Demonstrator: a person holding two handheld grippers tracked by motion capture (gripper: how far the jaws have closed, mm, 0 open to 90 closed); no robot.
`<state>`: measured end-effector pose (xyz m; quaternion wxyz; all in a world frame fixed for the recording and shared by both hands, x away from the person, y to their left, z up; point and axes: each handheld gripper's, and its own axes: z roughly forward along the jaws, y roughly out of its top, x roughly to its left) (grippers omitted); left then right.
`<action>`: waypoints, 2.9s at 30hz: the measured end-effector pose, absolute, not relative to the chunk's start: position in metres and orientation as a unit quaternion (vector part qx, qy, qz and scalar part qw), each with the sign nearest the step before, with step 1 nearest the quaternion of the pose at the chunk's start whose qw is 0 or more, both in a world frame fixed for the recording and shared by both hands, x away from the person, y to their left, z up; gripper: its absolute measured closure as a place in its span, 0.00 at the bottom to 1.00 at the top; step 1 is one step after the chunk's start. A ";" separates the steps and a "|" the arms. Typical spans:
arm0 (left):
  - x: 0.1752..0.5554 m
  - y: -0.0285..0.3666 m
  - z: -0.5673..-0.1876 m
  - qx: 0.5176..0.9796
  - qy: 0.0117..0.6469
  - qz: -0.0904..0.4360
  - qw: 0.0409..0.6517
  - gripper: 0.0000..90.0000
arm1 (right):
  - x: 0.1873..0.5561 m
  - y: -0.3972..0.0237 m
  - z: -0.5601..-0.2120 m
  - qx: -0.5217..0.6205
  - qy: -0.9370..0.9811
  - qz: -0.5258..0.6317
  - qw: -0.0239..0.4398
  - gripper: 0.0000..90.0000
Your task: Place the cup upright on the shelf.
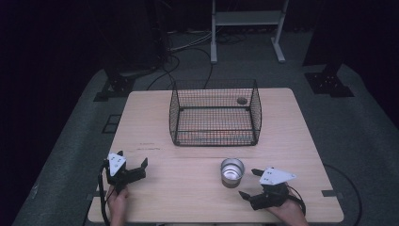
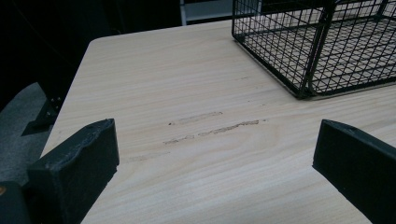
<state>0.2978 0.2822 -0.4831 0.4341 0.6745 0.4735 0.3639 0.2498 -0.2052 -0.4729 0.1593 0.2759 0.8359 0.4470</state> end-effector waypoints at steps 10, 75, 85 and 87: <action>0.298 0.282 -0.483 0.673 0.475 0.364 0.435 0.00 | 0.257 -0.197 -0.469 0.281 0.836 0.443 0.159 0.11; 0.297 0.283 -0.483 0.671 0.476 0.362 0.438 0.00 | 0.298 -0.172 -0.454 0.255 0.848 0.447 0.129 0.19; 0.297 0.283 -0.483 0.672 0.476 0.362 0.437 0.00 | 0.301 -0.181 -0.448 0.268 0.840 0.457 0.116 0.20; 0.297 0.283 -0.483 0.671 0.478 0.361 0.437 0.00 | 0.301 -0.183 -0.447 0.271 0.839 0.458 0.118 0.20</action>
